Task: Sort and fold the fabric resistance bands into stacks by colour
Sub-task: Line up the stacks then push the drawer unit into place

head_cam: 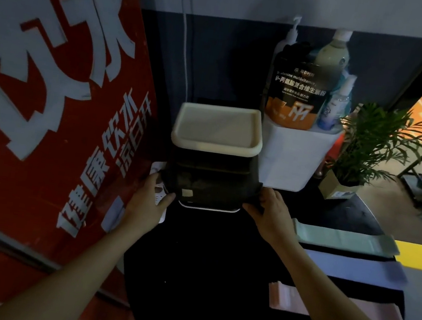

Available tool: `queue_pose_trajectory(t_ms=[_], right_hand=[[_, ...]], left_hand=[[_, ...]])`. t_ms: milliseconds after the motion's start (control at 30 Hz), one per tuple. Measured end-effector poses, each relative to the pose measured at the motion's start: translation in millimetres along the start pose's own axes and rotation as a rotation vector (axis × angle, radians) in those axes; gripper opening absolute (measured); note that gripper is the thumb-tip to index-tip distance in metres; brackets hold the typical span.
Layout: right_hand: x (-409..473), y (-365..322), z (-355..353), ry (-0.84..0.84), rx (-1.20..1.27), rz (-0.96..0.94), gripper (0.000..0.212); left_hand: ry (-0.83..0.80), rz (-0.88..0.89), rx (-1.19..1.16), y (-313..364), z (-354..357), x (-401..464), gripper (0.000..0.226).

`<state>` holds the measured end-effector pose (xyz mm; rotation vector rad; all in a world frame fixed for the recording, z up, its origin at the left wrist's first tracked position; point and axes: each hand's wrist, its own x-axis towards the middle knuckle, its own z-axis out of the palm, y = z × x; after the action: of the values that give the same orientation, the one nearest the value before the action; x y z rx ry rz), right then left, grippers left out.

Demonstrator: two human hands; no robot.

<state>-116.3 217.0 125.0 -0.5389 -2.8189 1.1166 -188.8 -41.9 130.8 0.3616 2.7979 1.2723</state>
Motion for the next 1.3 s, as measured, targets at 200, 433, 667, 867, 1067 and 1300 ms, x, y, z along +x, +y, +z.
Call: queue_pose_trajectory(t_ms=[200,433,667,867,1067,1300], right_hand=[[-10.1,-2.8,1.3,0.06,0.018,-0.001,0.045],[-70.5,26.0,19.8,0.128,-0.002,0.07,0.047],[-152.8,77.4,48.6,0.161,-0.068,0.236,0.039],[-208.1,127.5,71.6,0.127,-0.134,0.358,0.033],[-238.1,166.7,92.9,0.079,-0.203,0.383,0.029],[-244.8,182.5,97.4,0.129,-0.24,0.298,0.01]], left_hand=[[-0.03,0.017,0.021,-1.9,-3.7,-16.0,0.054],[-0.311,-0.031,-0.093,-16.0,18.5,-61.0,0.054],[-0.518,0.01,-0.027,-19.3,78.7,-115.7,0.044],[-0.598,0.046,0.146,-31.1,144.0,-163.4,0.041],[-0.668,-0.022,0.238,-36.4,196.2,-193.3,0.045],[-0.668,-0.07,0.363,-28.0,218.0,-194.9,0.044]])
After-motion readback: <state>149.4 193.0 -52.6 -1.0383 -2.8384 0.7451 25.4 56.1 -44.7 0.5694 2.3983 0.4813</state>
